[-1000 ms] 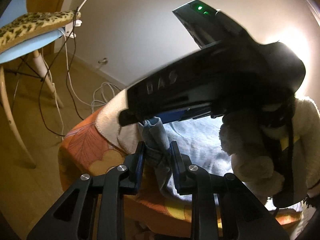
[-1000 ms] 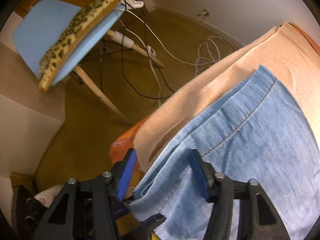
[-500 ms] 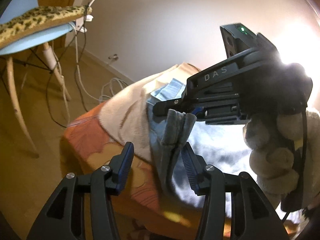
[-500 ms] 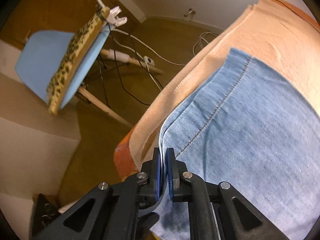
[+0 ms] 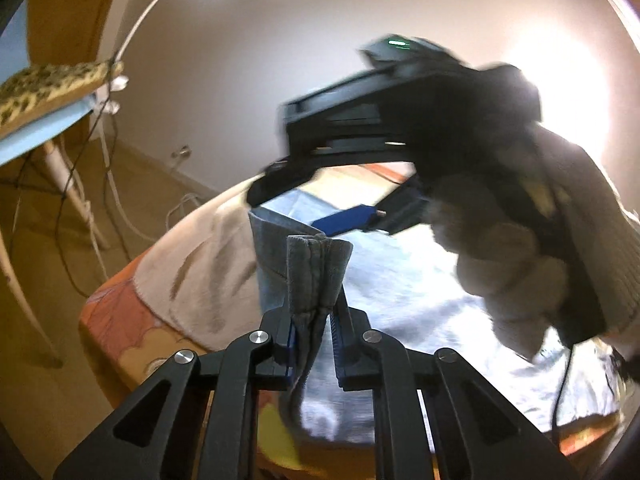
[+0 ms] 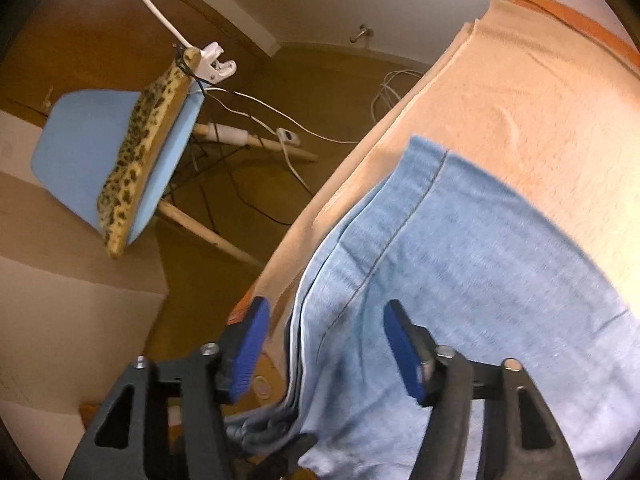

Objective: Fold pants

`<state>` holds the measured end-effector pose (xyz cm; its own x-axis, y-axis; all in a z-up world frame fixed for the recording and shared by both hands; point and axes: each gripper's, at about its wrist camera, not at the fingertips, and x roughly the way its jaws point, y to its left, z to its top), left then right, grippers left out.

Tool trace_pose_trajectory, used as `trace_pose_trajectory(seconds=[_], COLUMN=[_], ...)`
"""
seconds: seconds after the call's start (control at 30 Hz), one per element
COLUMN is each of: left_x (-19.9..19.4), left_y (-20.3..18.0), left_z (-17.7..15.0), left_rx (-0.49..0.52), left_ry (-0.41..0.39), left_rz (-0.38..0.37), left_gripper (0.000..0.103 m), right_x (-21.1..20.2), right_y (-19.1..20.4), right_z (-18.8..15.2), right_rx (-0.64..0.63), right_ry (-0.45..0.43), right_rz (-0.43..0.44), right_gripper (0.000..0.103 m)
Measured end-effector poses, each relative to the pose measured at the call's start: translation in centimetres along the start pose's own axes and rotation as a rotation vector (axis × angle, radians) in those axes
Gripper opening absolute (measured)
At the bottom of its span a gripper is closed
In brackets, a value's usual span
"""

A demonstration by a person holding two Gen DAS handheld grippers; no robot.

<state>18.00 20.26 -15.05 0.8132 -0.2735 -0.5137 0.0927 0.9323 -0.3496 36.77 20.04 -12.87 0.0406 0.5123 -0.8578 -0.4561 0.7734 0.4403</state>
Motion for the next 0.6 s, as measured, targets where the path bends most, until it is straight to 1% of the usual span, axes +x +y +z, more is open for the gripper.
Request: trace_pose_trajectory(seconds=[0.13, 0.2, 0.23, 0.3, 0.33, 0.37, 0.4, 0.43, 0.47, 0.6], left_x=[-0.4, -0.6, -0.7, -0.9, -1.0, -1.0, -1.0, -1.1, -1.2, -1.5], left_y=[-1.6, -2.3, -2.5, -3.0, -3.3, -3.4, -3.4, -3.6, -3.8, -5.5], left_z=[-0.2, -0.3, -0.2, -0.3, -0.4, -0.4, -0.4, -0.4, -0.4, 0.2], left_rx=[0.062, 0.077, 0.081, 0.096, 0.098, 0.094, 0.088, 0.081, 0.077, 0.110], left_ry=[0.002, 0.009, 0.011, 0.017, 0.022, 0.028, 0.031, 0.032, 0.033, 0.043], left_rz=[-0.033, -0.055, -0.066, -0.077, -0.083, -0.092, -0.098, -0.107, -0.117, -0.128], left_gripper=[0.011, 0.011, 0.011, 0.011, 0.011, 0.011, 0.011, 0.011, 0.011, 0.011], right_x=[0.1, 0.6, 0.8, 1.0, 0.9, 0.6, 0.1, -0.7, -1.5, -5.5], right_y=[0.8, 0.9, 0.7, -0.1, -1.0, -1.7, -2.4, -2.9, -3.2, -5.4], right_z=[0.9, 1.3, 1.5, 1.5, 1.4, 1.2, 1.0, 0.6, 0.3, -1.0], right_rx=[-0.059, -0.081, -0.088, -0.080, -0.053, -0.031, -0.017, -0.015, -0.015, 0.035], right_ry=[0.015, 0.032, 0.035, 0.031, 0.031, 0.023, 0.008, -0.015, -0.036, -0.113], right_rz=[-0.061, -0.107, -0.147, -0.183, -0.175, -0.164, -0.144, -0.130, -0.116, -0.064], right_gripper=[0.070, 0.070, 0.069, 0.048, 0.030, 0.022, 0.019, 0.011, 0.009, 0.006])
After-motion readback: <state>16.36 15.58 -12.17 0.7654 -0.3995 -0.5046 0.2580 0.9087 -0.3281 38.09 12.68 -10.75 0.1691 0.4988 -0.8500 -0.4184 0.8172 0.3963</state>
